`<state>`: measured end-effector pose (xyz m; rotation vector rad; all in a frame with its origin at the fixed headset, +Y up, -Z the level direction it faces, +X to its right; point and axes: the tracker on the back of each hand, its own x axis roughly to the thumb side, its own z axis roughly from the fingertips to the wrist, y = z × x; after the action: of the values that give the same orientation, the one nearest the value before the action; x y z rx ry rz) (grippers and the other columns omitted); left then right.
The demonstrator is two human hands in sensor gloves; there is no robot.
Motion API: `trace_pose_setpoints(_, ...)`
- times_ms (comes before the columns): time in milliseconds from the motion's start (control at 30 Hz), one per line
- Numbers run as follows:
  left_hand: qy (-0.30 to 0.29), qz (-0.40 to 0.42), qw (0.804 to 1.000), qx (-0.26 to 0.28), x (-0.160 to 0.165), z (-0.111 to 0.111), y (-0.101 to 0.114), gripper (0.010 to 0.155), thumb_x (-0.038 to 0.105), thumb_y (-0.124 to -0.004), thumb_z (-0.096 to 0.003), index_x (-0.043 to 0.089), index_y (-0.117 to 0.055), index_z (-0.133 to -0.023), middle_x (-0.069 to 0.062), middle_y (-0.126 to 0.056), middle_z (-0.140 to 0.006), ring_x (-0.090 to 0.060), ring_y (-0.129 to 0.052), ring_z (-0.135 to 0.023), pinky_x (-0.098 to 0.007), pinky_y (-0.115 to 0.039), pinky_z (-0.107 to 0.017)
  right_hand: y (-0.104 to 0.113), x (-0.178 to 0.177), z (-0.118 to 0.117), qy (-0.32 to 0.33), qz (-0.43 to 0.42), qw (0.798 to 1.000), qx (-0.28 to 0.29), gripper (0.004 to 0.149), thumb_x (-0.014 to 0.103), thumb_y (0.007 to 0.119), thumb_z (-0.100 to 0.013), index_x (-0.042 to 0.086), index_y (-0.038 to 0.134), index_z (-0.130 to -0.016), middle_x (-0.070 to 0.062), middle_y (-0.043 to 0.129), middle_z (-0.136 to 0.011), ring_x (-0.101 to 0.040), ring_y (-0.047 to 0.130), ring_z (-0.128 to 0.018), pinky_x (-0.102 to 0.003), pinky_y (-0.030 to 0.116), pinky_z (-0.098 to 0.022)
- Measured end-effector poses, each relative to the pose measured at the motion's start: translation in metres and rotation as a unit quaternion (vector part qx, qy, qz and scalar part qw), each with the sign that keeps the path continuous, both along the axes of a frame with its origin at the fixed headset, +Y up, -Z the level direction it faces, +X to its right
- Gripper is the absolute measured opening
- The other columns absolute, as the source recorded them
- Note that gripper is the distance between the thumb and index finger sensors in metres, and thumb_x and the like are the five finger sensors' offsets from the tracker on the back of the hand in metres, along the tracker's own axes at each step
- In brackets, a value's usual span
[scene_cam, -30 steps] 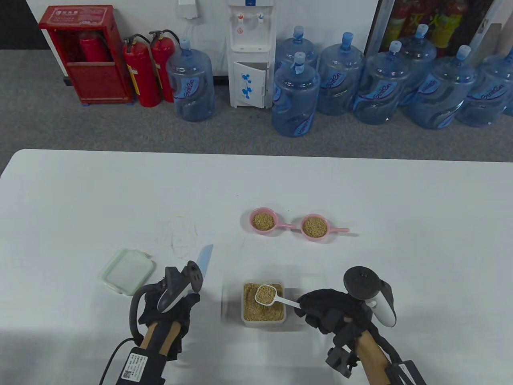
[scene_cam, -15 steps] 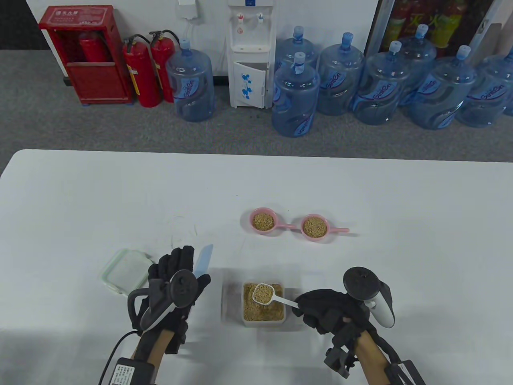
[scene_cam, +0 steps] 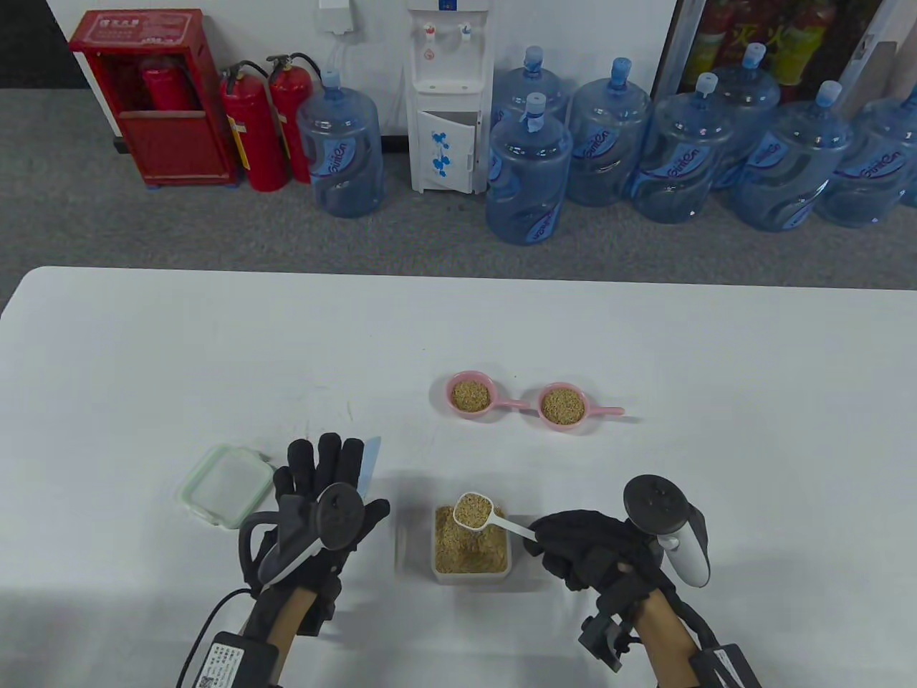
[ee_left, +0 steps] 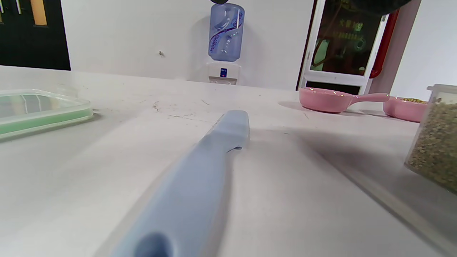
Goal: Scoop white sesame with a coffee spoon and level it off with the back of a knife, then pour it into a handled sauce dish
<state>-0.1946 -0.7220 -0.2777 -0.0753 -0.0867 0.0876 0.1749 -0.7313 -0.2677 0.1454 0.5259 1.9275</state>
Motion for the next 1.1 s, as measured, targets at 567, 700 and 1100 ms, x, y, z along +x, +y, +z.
trace_pose_setpoints(567,0.009,-0.003,1.0,-0.02,-0.005,-0.005,-0.003,0.087,0.067,-0.058,-0.0511,0.026,-0.024,-0.12,-0.008,-0.022,-0.127,-0.05,-0.019,-0.114,-0.064,-0.036,-0.082,0.02,-0.018,-0.099,-0.118,0.068,0.991,0.017,0.044,0.031,0.069,-0.063,0.004,0.084,-0.094,-0.006,0.096,-0.06,-0.009,0.091,-0.03,-0.043,0.084,-0.044)
trace_pose_setpoints(700,0.007,-0.002,1.0,-0.019,-0.005,-0.006,-0.003,0.086,0.067,-0.058,-0.0511,0.027,-0.025,-0.12,-0.008,-0.022,-0.127,-0.049,-0.02,-0.115,-0.064,-0.036,-0.082,0.013,-0.029,-0.117,-0.12,0.115,0.986,0.01,0.044,0.03,0.069,-0.063,0.004,0.083,-0.095,-0.007,0.097,-0.063,-0.009,0.092,-0.032,-0.043,0.084,-0.045)
trace_pose_setpoints(1100,0.004,-0.004,1.0,-0.024,-0.004,-0.006,-0.003,0.087,0.066,-0.058,-0.0513,0.025,-0.025,-0.12,-0.009,-0.023,-0.127,-0.05,-0.02,-0.114,-0.064,-0.036,-0.082,0.013,-0.053,-0.14,-0.14,0.265,0.953,0.047,0.044,0.029,0.07,-0.063,0.006,0.081,-0.099,-0.01,0.094,-0.068,-0.011,0.09,-0.035,-0.046,0.081,-0.048)
